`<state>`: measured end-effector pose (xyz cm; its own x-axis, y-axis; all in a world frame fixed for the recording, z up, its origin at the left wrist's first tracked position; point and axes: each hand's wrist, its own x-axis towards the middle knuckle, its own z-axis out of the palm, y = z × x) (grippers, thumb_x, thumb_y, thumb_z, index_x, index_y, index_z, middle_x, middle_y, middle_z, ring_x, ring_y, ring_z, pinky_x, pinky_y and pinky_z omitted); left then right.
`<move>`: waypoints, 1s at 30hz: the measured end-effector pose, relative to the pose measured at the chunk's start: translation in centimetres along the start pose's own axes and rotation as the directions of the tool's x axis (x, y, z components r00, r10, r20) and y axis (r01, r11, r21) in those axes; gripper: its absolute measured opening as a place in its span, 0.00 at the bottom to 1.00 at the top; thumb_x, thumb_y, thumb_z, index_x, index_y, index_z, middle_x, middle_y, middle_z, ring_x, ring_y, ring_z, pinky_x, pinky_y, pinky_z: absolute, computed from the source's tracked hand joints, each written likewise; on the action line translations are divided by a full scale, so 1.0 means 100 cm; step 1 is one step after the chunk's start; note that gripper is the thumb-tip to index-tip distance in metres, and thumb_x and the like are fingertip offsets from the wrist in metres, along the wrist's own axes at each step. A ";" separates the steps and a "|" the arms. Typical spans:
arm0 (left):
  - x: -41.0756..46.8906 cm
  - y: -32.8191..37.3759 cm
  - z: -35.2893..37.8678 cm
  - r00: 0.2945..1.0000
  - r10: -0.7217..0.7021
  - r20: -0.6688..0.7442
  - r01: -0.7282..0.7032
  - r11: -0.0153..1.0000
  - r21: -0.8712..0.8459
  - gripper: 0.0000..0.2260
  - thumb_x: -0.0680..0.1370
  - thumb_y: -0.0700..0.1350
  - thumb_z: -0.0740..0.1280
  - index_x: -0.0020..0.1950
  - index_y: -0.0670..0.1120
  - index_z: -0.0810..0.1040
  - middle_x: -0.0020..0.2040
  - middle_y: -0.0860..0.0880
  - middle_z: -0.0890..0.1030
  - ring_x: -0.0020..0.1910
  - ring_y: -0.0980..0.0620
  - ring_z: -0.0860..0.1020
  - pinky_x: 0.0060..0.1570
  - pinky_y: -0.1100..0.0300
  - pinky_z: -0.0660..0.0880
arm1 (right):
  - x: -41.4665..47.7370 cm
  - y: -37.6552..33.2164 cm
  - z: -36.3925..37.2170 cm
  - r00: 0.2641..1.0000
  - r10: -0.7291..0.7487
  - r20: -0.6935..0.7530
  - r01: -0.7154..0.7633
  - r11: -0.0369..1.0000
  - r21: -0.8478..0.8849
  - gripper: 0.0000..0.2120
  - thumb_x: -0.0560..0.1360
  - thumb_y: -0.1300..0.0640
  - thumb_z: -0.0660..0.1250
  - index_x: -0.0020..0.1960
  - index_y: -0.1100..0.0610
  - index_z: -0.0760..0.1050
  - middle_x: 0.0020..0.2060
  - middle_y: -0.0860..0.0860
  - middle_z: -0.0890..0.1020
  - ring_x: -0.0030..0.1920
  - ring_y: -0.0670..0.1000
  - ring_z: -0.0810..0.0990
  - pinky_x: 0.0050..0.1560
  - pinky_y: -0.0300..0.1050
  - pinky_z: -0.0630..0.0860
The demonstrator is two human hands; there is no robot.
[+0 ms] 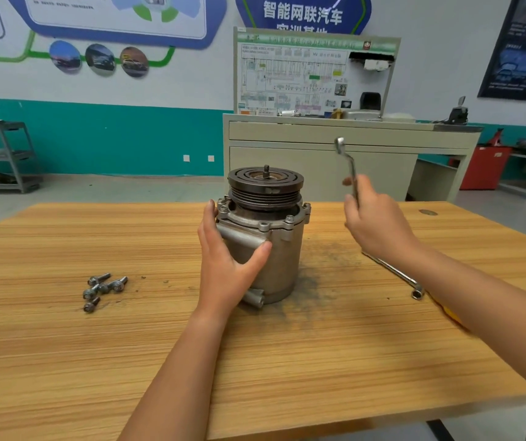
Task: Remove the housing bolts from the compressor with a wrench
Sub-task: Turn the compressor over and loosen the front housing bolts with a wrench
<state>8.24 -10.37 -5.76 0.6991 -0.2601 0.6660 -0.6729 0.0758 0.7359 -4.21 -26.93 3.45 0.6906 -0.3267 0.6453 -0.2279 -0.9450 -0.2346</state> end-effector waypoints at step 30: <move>-0.004 0.004 0.000 0.999 -0.054 -0.001 0.054 0.996 -0.068 0.41 0.66 0.58 0.70 0.65 0.72 0.43 0.69 0.61 0.56 0.70 0.64 0.56 0.63 0.69 0.56 | 0.010 -0.036 -0.036 0.881 -0.154 0.448 0.454 0.543 -0.707 0.15 0.78 0.62 0.56 0.64 0.55 0.68 0.27 0.49 0.65 0.25 0.47 0.64 0.23 0.40 0.57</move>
<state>7.69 -10.23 -5.68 0.7345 -0.2630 0.6256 -0.6163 0.1272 0.7771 -5.16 -23.87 7.55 0.9507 -0.1358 0.2789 -0.2953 -0.6716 0.6795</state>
